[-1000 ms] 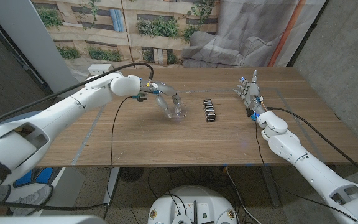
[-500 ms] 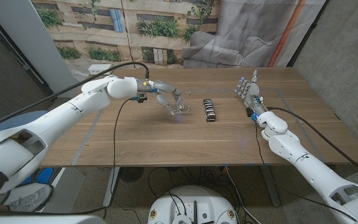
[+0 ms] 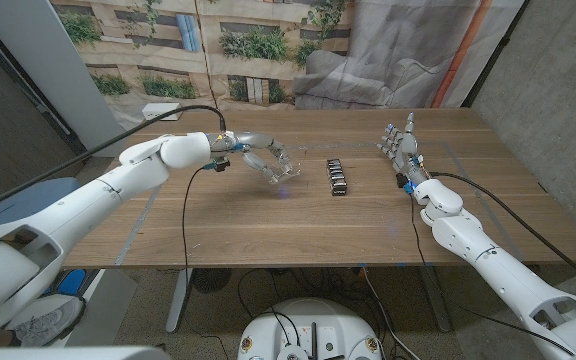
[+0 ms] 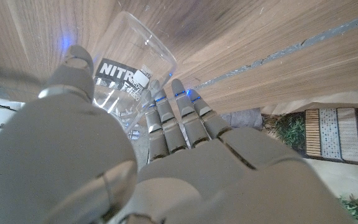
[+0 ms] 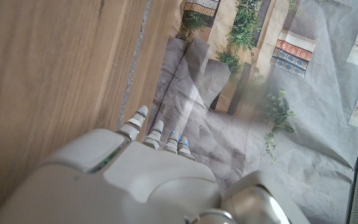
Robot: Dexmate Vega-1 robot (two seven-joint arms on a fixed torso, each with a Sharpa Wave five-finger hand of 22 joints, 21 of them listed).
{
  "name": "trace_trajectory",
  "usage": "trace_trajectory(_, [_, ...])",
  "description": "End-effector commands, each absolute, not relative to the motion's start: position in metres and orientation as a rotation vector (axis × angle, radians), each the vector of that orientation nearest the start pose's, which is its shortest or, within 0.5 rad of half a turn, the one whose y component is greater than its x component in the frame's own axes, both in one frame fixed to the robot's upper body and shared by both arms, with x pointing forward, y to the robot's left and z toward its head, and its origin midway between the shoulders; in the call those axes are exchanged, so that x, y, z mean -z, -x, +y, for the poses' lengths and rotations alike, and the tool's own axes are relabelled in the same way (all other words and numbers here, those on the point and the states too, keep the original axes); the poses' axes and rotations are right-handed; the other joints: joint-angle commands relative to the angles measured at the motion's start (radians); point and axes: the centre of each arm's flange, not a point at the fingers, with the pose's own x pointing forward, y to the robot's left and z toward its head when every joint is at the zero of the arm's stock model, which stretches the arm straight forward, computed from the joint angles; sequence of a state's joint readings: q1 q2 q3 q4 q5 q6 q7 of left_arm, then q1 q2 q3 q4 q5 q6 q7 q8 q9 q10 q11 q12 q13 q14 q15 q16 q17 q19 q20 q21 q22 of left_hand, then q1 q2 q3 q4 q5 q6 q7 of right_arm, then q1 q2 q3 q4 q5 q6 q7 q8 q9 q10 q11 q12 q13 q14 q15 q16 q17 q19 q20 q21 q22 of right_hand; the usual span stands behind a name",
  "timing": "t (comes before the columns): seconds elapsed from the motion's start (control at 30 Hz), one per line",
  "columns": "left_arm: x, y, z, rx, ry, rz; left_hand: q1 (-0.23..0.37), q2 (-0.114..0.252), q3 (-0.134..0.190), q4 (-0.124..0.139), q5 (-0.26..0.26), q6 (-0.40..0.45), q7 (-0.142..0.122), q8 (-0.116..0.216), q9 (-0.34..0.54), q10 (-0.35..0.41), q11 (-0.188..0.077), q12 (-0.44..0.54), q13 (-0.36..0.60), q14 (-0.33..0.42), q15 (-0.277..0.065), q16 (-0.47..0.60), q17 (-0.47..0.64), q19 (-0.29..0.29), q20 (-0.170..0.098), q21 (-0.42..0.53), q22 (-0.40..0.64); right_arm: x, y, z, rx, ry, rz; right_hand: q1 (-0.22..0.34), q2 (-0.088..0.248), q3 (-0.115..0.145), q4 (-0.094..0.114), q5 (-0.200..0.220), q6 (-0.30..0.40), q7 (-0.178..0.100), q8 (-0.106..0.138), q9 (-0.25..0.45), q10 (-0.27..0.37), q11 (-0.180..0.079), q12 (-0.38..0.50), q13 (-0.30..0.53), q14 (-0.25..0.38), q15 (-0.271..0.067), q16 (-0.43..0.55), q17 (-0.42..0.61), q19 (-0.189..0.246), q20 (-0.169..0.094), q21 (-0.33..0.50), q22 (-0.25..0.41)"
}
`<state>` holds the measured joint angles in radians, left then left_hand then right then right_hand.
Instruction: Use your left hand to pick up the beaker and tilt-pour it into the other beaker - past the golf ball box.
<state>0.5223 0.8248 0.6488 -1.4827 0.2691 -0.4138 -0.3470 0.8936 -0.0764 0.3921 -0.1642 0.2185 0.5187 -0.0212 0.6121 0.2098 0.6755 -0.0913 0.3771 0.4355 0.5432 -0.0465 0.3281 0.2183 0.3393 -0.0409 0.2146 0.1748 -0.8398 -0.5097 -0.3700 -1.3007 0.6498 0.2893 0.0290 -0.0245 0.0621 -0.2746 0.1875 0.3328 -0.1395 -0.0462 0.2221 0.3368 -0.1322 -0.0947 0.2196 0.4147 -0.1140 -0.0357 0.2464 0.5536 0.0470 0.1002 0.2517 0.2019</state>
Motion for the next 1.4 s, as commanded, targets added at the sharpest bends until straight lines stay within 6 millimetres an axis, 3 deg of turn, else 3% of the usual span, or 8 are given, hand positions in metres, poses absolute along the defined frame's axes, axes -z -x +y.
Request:
trace_trajectory(0.03, [-0.047,-0.602,0.238,0.488,-1.272,-0.784,0.097,0.16,0.002,0.004,0.002,0.061,-0.032,0.097,0.006,0.137,-0.118,0.004,0.005,0.003,-0.166,-0.012,-0.004,0.011,-0.054,0.006,0.005,0.027,-0.653,-0.29,-0.206,-0.042,-0.594,0.002,0.09,-0.006,0.001,0.006,-0.006,-0.002,0.006,0.001,-0.002,-0.001,0.007,0.005,-0.004,-0.02,0.003,0.002,-0.003,0.006,0.007,0.004])
trace_trajectory(0.4, [-0.023,-0.601,0.245,0.478,-1.133,-0.778,0.059,0.129,-0.002,0.0,-0.001,0.074,-0.027,0.101,0.001,0.142,-0.119,-0.017,0.0,-0.044,-0.148,-0.067,-0.031,-0.011,-0.068,-0.007,0.004,0.027,-0.653,-0.29,-0.206,-0.042,-0.593,0.002,0.09,-0.006,0.001,0.006,-0.007,-0.001,0.006,0.001,-0.004,-0.002,0.006,0.005,-0.005,-0.02,0.003,0.002,-0.003,0.006,0.007,0.004])
trace_trajectory(0.53, [-0.014,-0.6,0.247,0.469,-1.076,-0.791,0.051,0.127,-0.002,0.0,-0.001,0.067,-0.025,0.096,0.0,0.139,-0.116,-0.03,-0.006,-0.059,-0.13,-0.081,-0.036,-0.02,-0.063,-0.011,0.004,0.027,-0.653,-0.29,-0.206,-0.042,-0.594,0.002,0.09,-0.006,0.001,0.006,-0.008,-0.001,0.005,0.001,-0.005,-0.002,0.006,0.005,-0.004,-0.019,0.003,0.002,-0.003,0.005,0.007,0.004])
trace_trajectory(1.4, [0.026,-0.611,0.241,0.442,-0.859,-0.794,-0.004,0.131,-0.012,0.009,-0.004,0.052,-0.053,0.083,-0.004,0.105,-0.125,-0.086,-0.023,-0.112,-0.115,-0.118,-0.037,-0.082,-0.056,-0.027,0.003,0.027,-0.653,-0.29,-0.206,-0.042,-0.594,0.003,0.09,-0.006,0.001,0.006,-0.008,-0.001,0.005,0.001,-0.005,0.0,0.006,0.005,-0.004,-0.018,0.003,0.002,-0.003,0.005,0.007,0.004])
